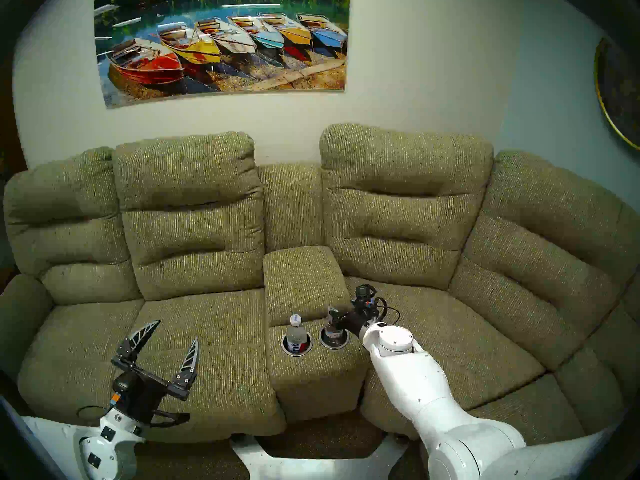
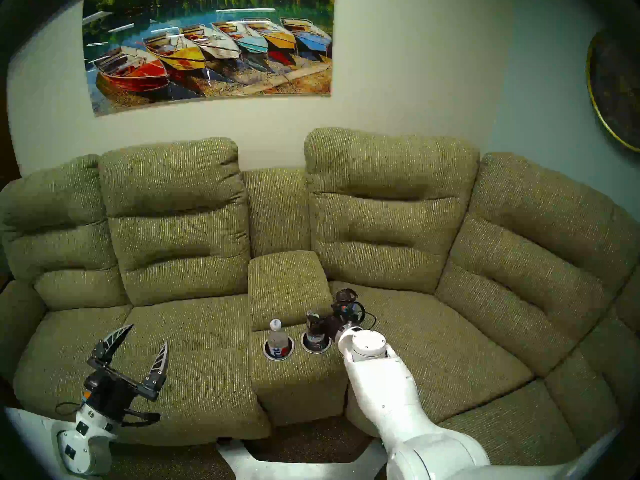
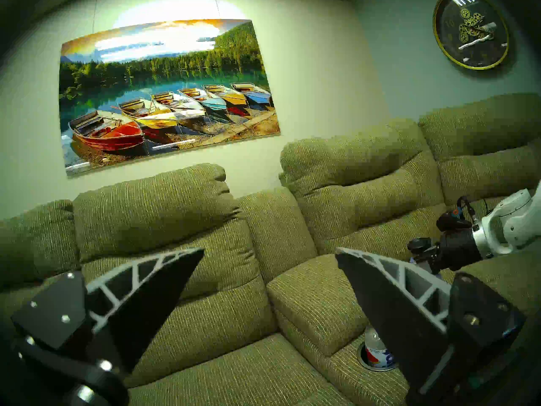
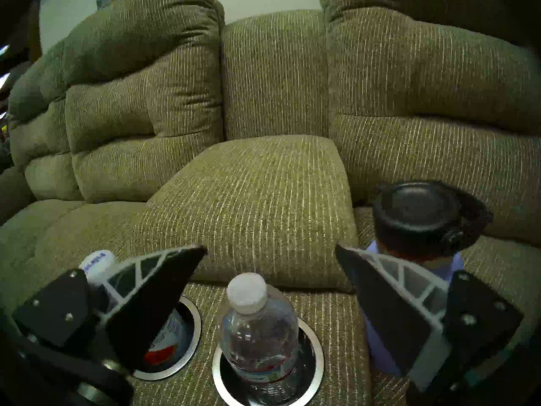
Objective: Take bottles out of cup holder
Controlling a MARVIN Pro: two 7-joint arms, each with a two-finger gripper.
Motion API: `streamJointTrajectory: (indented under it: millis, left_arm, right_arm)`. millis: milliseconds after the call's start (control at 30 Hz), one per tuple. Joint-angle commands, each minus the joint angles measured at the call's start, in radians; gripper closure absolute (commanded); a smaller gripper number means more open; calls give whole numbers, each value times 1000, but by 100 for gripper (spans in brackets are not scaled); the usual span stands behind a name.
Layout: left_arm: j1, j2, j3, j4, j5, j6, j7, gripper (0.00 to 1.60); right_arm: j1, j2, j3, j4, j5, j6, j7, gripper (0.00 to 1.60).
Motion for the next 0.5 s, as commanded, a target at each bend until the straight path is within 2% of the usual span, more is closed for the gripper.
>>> streamJointTrajectory:
  millis: [0,467]
  left_arm:
    - [-3,1,-5,-2,-2,0,3,0]
    - [-3,2,-4,-2,-3,0,4,0]
  right_arm:
    - [118,-19,-17,74,-13,-20,6,0]
    - [215,-46,-26,252,-49,-70,-7,0]
